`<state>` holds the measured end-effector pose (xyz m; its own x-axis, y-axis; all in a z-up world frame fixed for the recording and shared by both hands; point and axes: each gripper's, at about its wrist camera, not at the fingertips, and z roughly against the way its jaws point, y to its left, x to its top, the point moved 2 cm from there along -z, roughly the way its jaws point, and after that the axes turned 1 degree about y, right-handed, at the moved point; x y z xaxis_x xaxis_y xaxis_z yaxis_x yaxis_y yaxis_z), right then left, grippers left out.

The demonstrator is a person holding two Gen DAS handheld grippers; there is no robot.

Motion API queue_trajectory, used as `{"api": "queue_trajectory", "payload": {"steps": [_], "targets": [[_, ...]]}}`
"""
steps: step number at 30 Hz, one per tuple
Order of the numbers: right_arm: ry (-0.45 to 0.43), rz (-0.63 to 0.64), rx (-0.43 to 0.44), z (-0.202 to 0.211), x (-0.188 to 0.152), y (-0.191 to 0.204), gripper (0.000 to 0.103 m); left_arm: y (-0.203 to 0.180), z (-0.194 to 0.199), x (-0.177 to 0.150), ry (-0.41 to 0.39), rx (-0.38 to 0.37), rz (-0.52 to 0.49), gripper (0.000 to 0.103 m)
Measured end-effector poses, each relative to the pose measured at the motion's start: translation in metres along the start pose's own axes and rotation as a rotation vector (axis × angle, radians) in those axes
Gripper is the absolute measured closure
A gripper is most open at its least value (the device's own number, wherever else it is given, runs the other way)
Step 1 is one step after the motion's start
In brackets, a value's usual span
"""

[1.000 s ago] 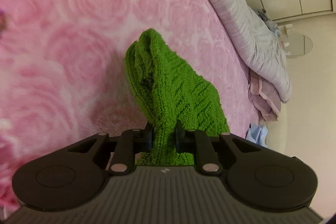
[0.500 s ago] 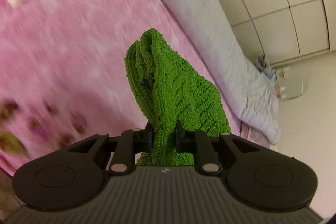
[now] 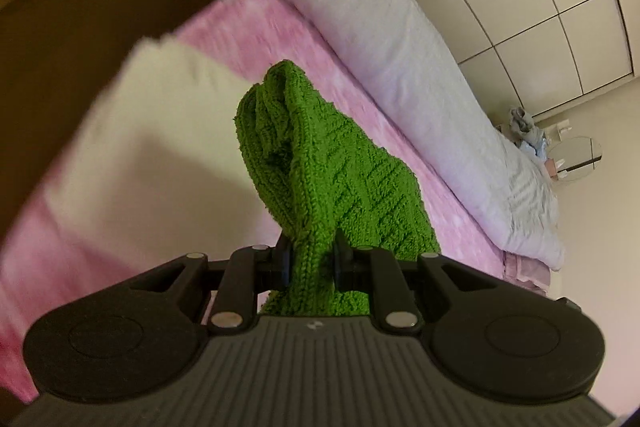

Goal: Fold clothes
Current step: 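Carry the lifted vest with both grippers over to the folded white cloth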

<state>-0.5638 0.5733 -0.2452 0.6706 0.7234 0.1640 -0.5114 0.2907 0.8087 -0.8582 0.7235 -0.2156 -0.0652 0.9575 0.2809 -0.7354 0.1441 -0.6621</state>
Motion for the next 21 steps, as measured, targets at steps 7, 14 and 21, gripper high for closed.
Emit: {"api": "queue_trajectory", "payload": {"steps": [7, 14, 21], "targets": [[-0.043, 0.027, -0.035, -0.118, 0.018, 0.033, 0.07, 0.072, -0.036, 0.075, -0.015, -0.012, -0.024, 0.089], [-0.05, 0.06, -0.094, -0.169, 0.033, 0.028, 0.07, 0.115, -0.074, 0.1, 0.007, -0.015, -0.024, 0.089], [-0.067, 0.129, -0.207, -0.196, 0.041, 0.019, 0.065, 0.135, -0.11, 0.102, 0.052, 0.0, -0.022, 0.086]]}}
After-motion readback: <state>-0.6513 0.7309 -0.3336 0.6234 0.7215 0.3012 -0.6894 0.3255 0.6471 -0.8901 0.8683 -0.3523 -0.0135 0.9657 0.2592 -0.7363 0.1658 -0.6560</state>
